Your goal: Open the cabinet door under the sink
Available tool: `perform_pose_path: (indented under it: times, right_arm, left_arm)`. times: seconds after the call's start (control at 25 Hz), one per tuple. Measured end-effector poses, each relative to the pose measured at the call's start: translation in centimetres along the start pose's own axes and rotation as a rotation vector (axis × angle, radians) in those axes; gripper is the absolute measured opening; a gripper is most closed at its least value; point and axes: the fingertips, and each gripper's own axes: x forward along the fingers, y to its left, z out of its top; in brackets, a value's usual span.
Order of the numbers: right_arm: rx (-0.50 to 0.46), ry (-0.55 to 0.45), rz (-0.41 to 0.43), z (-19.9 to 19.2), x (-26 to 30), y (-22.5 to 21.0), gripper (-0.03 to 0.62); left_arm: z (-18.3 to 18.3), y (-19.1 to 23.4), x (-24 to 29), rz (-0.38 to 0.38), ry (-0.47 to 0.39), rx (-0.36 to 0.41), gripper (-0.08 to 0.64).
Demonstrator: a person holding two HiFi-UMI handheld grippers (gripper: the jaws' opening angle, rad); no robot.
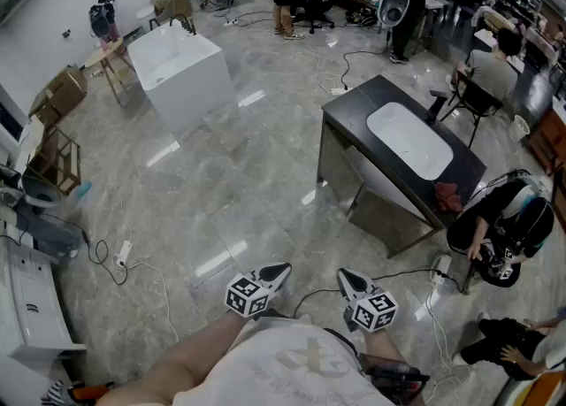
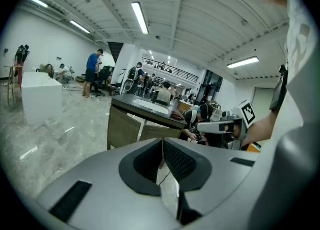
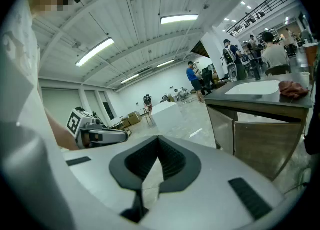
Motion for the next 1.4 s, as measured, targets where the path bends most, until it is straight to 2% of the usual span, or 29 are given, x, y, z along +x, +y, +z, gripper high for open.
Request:
perform_pose_path:
  times: [0.32, 0.52, 0.72, 0.96, 1.2, 1.4]
  right_arm:
    - [0.007, -0.054, -0.013, 0.4, 0.3, 0.3, 0.014]
    - [-0.014, -0.03, -0.021, 0.5, 0.9, 0.7, 0.014]
    - [-0.002, -0.031, -0.042, 0.4, 1.5, 0.3, 0.014]
    - [0.01, -0.037, -0.077, 1.5, 2.8, -0.3, 0.014]
    - [-0.004, -0.012, -0.089, 2.5, 7.2, -1.4, 0.014]
    - [-0.023, 0.004, -0.117, 5.0, 10.9, -2.7, 0.014]
  left_arm:
    - [-1.0, 0.4, -1.1, 0.028, -0.011, -0.002, 0.017]
    - [-0.6, 1.1, -1.7, 0.037, -0.02, -0.01, 0.017]
    - [-0.6, 1.8, -1.2, 0.02, -0.01, -0.006, 0.017]
    - [1.4, 3.4, -0.2, -0.013, -0.009, 0.011, 0.017]
    - [2.5, 8.0, 1.1, -0.016, 0.0, 0.001, 0.017]
    - [4.6, 12.5, 2.1, -0.023, 0.0, 0.003, 0.017]
